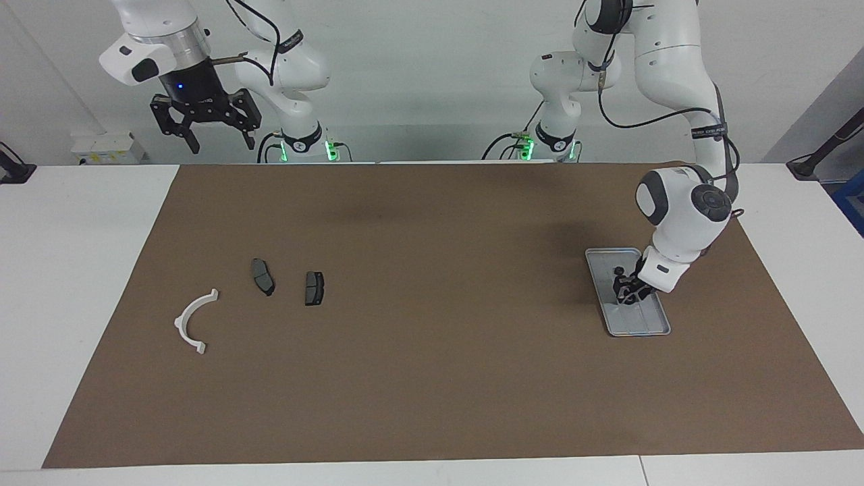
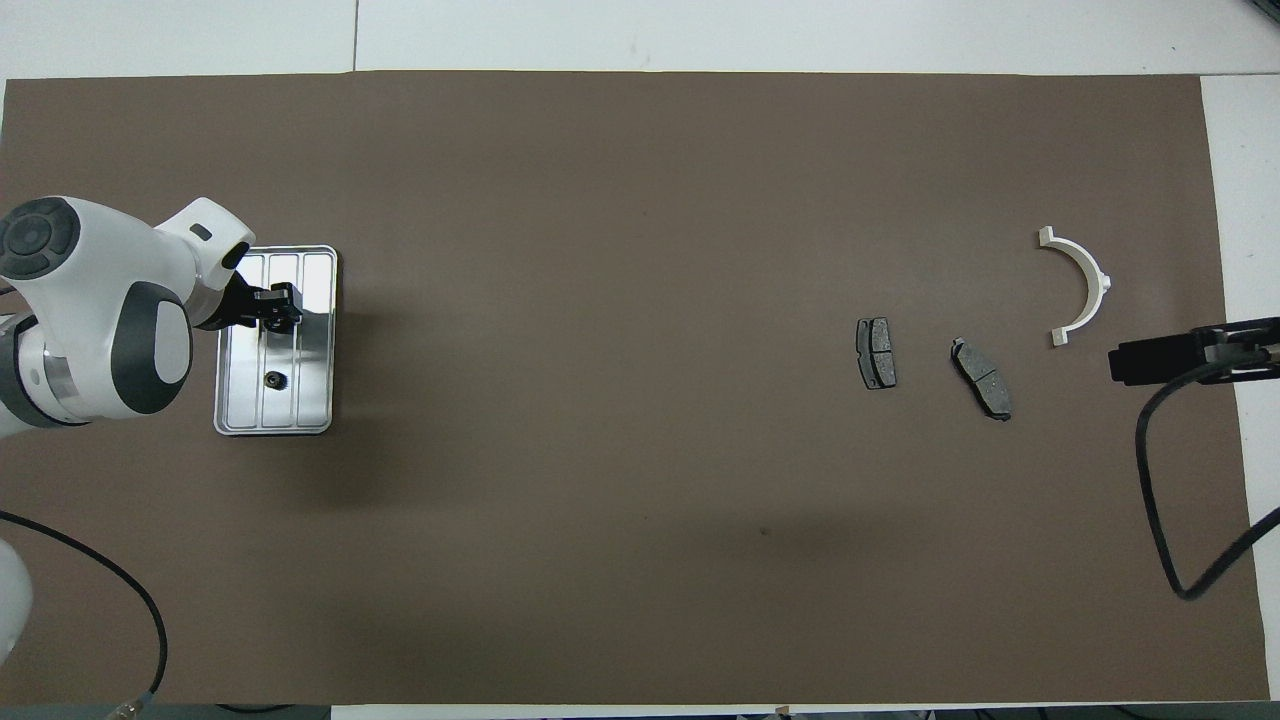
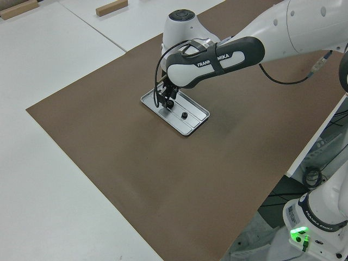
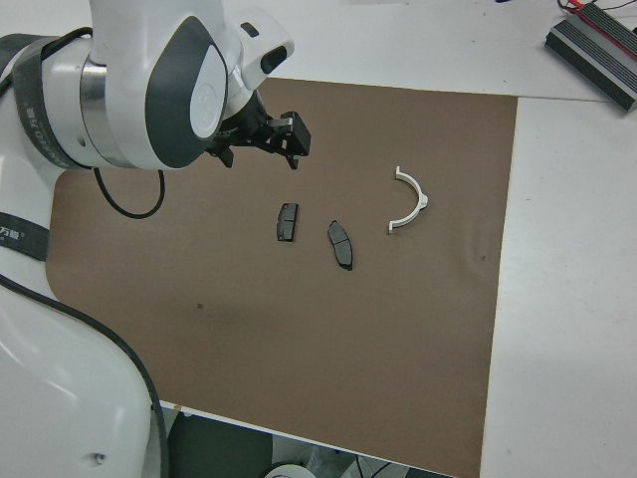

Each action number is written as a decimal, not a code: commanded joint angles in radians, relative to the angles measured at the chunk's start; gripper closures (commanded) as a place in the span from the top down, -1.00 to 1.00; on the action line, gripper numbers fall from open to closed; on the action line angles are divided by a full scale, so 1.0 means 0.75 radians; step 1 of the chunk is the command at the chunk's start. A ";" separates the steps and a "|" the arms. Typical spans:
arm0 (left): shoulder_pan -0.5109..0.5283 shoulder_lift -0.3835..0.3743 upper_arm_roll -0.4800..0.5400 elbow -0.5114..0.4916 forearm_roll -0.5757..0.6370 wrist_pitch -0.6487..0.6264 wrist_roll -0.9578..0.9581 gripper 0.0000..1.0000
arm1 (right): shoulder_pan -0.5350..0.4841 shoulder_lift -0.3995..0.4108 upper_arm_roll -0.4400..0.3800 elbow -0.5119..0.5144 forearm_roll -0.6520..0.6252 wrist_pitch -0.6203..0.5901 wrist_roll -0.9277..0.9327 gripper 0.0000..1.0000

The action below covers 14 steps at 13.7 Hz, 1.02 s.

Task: Place bearing gear from tray to pile
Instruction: 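Lower the left gripper and grasp the black bearing in the tray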

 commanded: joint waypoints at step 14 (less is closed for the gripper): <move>-0.132 0.057 0.001 0.303 -0.005 -0.307 -0.248 -0.72 | -0.009 -0.022 0.008 -0.014 0.033 -0.005 -0.018 1.00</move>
